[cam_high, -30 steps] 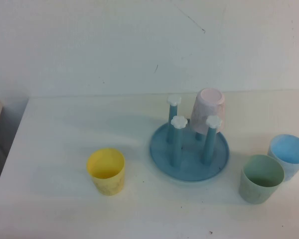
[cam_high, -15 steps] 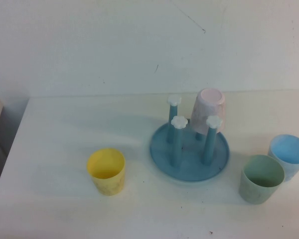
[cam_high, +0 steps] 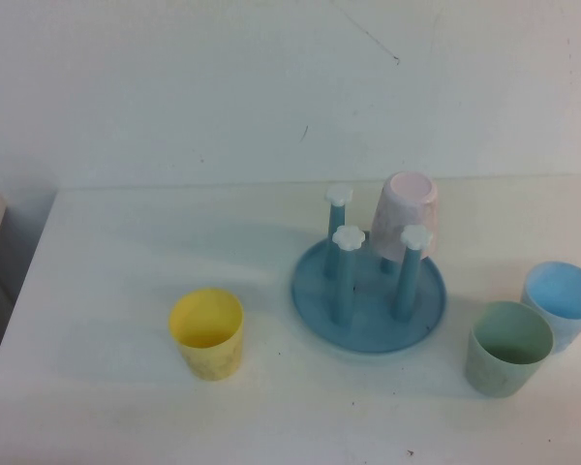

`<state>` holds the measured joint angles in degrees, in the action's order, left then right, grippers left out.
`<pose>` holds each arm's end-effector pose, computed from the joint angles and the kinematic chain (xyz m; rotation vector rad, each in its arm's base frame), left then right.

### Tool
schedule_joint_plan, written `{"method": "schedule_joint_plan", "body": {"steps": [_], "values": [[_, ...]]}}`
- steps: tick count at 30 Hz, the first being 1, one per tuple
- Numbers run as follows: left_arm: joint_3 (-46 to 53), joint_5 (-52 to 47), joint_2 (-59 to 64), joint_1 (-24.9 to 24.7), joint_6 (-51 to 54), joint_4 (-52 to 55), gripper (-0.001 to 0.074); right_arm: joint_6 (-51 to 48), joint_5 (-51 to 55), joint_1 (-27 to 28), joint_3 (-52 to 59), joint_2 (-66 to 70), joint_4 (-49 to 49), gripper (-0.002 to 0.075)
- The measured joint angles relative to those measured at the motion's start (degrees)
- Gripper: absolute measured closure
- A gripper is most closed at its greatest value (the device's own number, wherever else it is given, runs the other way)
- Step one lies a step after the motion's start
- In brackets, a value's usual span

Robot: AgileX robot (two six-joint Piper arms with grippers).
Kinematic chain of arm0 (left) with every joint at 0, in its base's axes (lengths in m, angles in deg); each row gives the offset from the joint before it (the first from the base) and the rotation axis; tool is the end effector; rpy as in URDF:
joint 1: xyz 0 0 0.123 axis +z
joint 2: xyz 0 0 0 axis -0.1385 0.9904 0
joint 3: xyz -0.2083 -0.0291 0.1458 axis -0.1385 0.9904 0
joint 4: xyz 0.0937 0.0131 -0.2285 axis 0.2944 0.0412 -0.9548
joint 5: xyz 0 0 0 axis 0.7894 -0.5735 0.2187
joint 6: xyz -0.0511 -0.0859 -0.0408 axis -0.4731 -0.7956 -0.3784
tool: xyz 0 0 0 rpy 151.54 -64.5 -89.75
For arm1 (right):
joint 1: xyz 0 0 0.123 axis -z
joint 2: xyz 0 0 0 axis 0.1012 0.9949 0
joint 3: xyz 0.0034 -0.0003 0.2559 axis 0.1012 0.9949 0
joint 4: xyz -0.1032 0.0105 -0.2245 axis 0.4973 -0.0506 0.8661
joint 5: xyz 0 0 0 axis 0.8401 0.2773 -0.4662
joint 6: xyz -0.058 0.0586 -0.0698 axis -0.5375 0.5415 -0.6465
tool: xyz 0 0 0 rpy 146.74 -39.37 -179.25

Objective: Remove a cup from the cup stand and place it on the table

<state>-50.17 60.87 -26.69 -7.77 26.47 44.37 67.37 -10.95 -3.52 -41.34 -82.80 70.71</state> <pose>0.0953 -0.0014 0.1727 -0.0365 1.8157 -0.0478 0.0942 -0.0049 0.1684 -0.0490 1.8539 -0.1088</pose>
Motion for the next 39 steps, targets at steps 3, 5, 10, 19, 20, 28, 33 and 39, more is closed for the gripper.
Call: {"method": "schedule_joint_plan", "body": {"steps": [3,5,10,19,20,28,33,39], "values": [[0.00,0.00,0.00,0.00,0.00,0.00,0.0738,0.00,0.00,0.00,0.00,0.00,0.10,0.0509],[0.00,0.00,0.00,0.00,0.00,0.00,0.0738,0.00,0.00,0.00,0.00,0.00,0.10,0.0509],[0.00,0.00,0.00,0.00,0.00,0.00,0.0738,0.00,0.00,0.00,0.00,0.00,0.10,0.0509],[0.00,0.00,0.00,0.00,0.00,0.00,0.0738,0.00,0.00,0.00,0.00,0.00,0.10,0.0509],[0.00,0.00,0.00,0.00,0.00,0.00,0.0738,0.00,0.00,0.00,0.00,0.00,0.10,0.0509],[0.00,0.00,0.00,0.00,0.00,0.00,0.0738,0.12,-1.01,0.00,-1.45,0.00,-0.46,0.0509],[0.00,0.00,0.00,0.00,0.00,0.00,0.0738,2.65,-0.70,0.00,-13.67,0.00,-0.19,0.0509],[0.00,0.00,0.00,0.00,0.00,0.00,0.0738,2.63,0.11,0.00,-24.83,-0.14,1.56,0.0509]]}}
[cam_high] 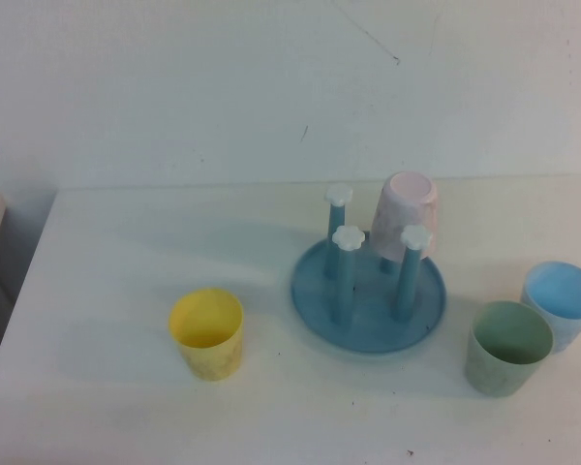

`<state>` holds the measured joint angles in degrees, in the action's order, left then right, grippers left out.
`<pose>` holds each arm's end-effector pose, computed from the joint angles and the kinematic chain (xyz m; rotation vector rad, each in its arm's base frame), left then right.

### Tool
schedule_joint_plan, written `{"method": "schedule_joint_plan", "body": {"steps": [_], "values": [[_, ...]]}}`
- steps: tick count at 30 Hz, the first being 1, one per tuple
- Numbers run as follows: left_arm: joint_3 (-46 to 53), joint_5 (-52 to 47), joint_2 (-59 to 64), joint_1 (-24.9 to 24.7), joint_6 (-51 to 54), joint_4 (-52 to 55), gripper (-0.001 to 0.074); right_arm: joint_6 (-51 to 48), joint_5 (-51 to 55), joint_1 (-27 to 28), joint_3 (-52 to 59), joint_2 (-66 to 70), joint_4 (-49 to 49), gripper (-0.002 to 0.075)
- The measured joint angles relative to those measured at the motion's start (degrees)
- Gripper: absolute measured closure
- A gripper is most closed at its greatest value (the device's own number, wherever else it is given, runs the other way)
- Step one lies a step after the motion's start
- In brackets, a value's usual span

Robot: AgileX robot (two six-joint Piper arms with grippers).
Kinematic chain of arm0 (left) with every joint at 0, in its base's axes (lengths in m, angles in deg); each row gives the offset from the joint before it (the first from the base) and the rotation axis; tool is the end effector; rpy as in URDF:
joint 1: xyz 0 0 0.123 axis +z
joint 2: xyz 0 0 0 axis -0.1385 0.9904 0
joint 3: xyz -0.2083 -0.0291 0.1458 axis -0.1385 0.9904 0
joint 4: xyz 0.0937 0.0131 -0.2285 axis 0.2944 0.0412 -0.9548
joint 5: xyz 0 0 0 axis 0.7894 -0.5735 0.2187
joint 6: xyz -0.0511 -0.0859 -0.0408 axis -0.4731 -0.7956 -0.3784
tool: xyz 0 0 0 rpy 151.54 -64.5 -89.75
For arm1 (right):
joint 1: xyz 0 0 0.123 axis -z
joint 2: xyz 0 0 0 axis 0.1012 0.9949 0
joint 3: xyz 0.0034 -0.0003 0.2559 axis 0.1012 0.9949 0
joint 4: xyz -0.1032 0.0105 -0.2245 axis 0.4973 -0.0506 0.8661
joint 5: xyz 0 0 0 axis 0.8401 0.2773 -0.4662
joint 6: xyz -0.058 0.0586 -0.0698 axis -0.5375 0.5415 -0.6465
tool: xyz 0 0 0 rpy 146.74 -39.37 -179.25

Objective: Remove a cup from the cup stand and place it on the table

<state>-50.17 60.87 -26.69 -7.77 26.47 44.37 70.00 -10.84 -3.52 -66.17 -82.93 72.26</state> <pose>0.0953 -0.0014 0.1727 -0.0365 1.8157 -0.0478 0.0574 -0.0044 0.3135 -0.0118 1.4200 -0.1145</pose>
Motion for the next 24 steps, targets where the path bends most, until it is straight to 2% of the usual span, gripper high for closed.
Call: {"method": "schedule_joint_plan", "body": {"steps": [18,24], "values": [[0.00,0.00,0.00,0.00,0.00,0.00,0.0738,-2.47,9.74,0.00,2.36,0.39,0.05,0.0509],[0.00,0.00,0.00,0.00,0.00,0.00,0.0738,-9.35,17.44,-0.71,-2.54,10.44,-0.48,0.0523]]}}
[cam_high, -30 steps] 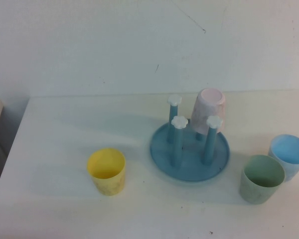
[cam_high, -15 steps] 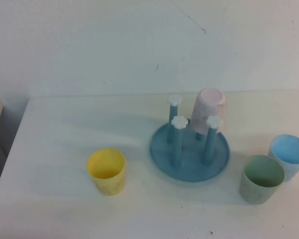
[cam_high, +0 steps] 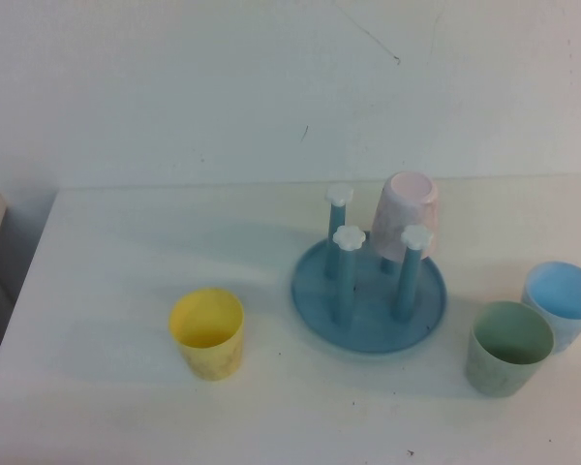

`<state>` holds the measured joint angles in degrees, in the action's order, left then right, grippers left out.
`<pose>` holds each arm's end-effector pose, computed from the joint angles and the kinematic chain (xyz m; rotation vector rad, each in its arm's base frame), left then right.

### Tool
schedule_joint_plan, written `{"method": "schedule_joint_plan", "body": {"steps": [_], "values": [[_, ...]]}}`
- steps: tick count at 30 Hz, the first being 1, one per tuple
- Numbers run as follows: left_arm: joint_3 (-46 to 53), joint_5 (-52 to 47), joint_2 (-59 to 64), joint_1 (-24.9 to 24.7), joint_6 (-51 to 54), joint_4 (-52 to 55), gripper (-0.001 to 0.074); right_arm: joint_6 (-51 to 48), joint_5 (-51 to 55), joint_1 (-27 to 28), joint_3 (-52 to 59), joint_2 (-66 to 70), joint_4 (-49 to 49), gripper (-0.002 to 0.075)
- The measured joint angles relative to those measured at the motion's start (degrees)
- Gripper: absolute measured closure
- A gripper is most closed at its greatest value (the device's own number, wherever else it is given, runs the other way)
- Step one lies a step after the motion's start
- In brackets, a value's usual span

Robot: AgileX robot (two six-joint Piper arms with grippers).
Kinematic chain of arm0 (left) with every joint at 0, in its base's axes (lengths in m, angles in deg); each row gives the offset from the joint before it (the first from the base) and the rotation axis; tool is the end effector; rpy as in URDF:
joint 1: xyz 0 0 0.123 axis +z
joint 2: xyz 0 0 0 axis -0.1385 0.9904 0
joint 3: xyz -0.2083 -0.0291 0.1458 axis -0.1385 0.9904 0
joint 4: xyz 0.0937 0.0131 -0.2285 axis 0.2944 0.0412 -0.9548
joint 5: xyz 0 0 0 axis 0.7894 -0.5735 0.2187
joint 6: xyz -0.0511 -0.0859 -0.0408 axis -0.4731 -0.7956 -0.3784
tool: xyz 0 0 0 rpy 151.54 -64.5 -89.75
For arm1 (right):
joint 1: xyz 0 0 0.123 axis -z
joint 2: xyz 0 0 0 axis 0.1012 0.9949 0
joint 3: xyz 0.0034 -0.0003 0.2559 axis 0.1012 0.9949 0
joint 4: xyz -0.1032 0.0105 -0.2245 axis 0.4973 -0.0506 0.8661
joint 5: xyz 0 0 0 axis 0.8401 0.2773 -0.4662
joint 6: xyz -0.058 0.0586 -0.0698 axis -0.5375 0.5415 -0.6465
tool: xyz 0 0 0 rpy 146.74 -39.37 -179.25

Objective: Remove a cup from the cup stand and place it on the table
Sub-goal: Pick up the cup from the rack

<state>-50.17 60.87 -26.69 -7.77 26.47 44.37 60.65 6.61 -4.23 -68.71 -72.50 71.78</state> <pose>0.0953 -0.0014 0.1727 -0.0365 1.8157 -0.0478 0.0818 -0.0055 0.2822 -0.1654 1.8589 -0.2066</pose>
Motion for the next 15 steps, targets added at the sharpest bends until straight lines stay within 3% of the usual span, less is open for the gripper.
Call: {"method": "schedule_joint_plan", "body": {"steps": [8,15], "values": [[0.00,0.00,0.00,0.00,0.00,0.00,0.0738,-12.27,8.09,-1.25,-15.58,24.12,-3.44,0.0706],[0.00,0.00,0.00,0.00,0.00,0.00,0.0738,-16.76,19.68,-5.78,-32.63,47.75,-5.70,0.0725]]}}
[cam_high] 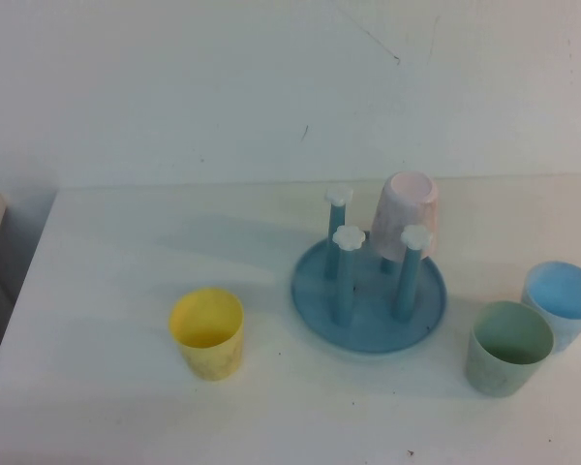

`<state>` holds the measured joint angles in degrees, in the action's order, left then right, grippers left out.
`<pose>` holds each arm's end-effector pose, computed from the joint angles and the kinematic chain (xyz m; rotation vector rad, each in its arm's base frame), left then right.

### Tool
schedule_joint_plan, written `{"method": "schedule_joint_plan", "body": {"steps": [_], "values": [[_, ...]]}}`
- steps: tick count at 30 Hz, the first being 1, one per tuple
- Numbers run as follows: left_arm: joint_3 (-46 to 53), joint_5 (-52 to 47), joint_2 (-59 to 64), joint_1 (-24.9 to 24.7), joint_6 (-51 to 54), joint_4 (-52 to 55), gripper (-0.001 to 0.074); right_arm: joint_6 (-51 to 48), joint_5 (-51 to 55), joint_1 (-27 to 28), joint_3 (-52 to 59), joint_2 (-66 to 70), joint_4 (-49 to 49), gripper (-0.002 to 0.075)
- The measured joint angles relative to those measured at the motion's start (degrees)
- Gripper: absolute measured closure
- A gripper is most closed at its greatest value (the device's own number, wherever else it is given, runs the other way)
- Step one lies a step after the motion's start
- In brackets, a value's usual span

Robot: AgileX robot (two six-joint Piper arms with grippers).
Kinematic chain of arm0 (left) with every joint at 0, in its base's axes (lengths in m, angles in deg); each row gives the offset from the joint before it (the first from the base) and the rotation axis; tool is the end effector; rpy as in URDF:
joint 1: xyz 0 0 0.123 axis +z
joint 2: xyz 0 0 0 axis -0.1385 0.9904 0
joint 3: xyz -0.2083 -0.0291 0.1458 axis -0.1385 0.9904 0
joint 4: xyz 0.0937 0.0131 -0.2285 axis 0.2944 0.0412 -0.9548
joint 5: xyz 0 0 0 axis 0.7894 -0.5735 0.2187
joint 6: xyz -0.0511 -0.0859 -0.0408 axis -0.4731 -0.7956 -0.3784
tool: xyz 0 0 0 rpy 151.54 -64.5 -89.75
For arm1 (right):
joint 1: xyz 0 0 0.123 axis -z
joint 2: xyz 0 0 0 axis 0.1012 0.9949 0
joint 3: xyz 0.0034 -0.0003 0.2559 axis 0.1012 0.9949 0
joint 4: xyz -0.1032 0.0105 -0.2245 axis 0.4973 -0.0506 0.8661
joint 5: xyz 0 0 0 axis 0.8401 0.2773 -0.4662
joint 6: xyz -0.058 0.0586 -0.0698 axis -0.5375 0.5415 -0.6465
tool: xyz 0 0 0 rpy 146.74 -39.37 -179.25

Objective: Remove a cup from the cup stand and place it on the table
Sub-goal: Pick up the cup from the rack

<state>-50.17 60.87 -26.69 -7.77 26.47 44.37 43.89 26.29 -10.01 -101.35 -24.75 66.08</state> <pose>0.0953 -0.0014 0.1727 -0.0365 1.8157 -0.0478 0.2048 0.0196 0.3208 -0.6618 2.3808 -0.1145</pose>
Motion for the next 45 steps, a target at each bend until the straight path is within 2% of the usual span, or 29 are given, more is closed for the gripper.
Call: {"method": "schedule_joint_plan", "body": {"steps": [5,8,11,16,17,19,21,25,36,45], "values": [[0.00,0.00,0.00,0.00,0.00,0.00,0.0738,-1.09,9.64,-4.26,-13.52,18.56,-0.14,0.0726],[0.00,0.00,0.00,0.00,0.00,0.00,0.0738,-1.71,12.12,-6.72,-20.83,27.81,-0.24,0.0699],[0.00,0.00,0.00,0.00,0.00,0.00,0.0738,-2.80,12.64,-8.37,-27.93,35.16,-0.87,0.0614],[0.00,0.00,0.00,0.00,0.00,0.00,0.0738,-3.16,12.76,-10.59,-37.47,43.96,-2.42,0.0370],[0.00,0.00,0.00,0.00,0.00,0.00,0.0738,-3.16,12.76,-11.36,-40.13,45.87,-2.72,0.0299],[0.00,0.00,0.00,0.00,0.00,0.00,0.0738,-3.04,12.89,-12.13,-43.66,48.34,-3.00,0.0230],[0.00,0.00,0.00,0.00,0.00,0.00,0.0738,-2.93,12.99,-12.36,-46.56,50.32,-3.96,0.0193],[0.00,0.00,0.00,0.00,0.00,0.00,0.0738,-2.68,13.10,-12.85,-51.70,55.09,-5.72,0.0167],[0.00,0.00,0.00,0.00,0.00,0.00,0.0738,-2.92,13.10,-14.66,-62.30,65.47,-8.07,0.0162],[0.00,0.00,0.00,0.00,0.00,0.00,0.0738,-2.92,13.10,-14.66,-64.85,69.77,-8.33,0.0161]]}}
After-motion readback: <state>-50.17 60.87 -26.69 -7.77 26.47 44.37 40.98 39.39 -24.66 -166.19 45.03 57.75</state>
